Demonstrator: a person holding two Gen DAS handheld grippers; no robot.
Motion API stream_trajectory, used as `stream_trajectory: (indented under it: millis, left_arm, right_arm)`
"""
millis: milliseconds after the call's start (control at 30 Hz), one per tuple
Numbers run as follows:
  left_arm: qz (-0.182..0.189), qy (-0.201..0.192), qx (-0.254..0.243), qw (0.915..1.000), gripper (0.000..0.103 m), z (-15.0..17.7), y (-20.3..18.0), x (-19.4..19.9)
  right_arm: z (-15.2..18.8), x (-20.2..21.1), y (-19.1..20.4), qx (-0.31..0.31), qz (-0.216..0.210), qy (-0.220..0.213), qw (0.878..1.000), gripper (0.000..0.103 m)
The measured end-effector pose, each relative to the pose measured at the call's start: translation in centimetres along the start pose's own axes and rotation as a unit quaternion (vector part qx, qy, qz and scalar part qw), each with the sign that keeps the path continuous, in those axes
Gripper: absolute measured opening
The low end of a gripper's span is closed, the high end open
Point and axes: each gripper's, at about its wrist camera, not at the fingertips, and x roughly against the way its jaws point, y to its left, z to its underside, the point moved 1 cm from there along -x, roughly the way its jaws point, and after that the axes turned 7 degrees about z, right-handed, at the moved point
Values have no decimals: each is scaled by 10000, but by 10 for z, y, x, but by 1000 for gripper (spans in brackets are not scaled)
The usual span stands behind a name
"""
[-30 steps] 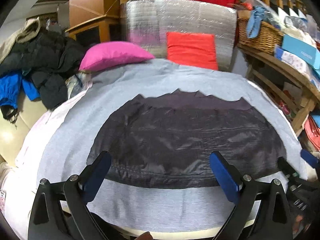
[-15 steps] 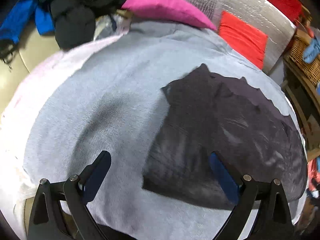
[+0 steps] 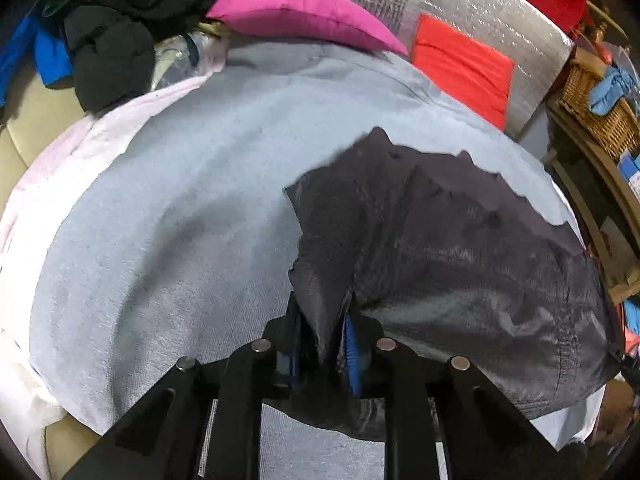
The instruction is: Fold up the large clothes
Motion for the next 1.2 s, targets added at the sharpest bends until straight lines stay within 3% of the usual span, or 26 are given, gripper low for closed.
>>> stream_trajectory:
  millis: [100,200,267,367,433,533,633,700,800,933,1000,1200]
  left_arm:
    - [-212,318,-57,9993,27,7,6,-30]
    - [-274,92,-32,9996,35,1,6,-14]
    - [-274,-144,62,9995,47,-3,8,7]
    - [-399,-632,78,9972,59,-6,3,36]
    - [-273,-762,-41,9967,60,-5,-12,48]
    - [-150,-869,-480,9950,60,7,-54,54]
    - [-178,-935,-993,9905,60,32,-105,43]
    - [-243,-883,-1323,9870,60,48,-130,27]
    - [-334,-767,-1503,9851,60,61,-145,6]
    - [-766,-454,-1708,9813,65,77,-147,-24]
    - [-1097,-517,-1941,9735,74,82,-149,-35]
    - [-1100,-470,-1994,9726,75,80,-147,-36]
  right_arm:
    - [19,-37,-14,-186,174,324,9991,19]
    - [23,-29,-20,-437,101,81,9990,34]
    - [21,-16,-22,-409,279,-62,9988,76]
    - [16,15,-19,-407,403,-526,9970,76]
    - [13,34,-3,-284,289,-844,9956,76]
    - [18,45,49,225,60,-1089,9938,76]
    - [38,33,98,963,200,-1211,9878,76]
    - [55,11,133,1466,393,-1243,9806,76]
    - [67,-13,153,1617,507,-1227,9779,76]
    - [70,-47,159,1794,867,-899,9758,76]
    - [71,-54,157,1913,1043,-833,9724,76]
    - [75,-56,158,1932,1341,-905,9677,77]
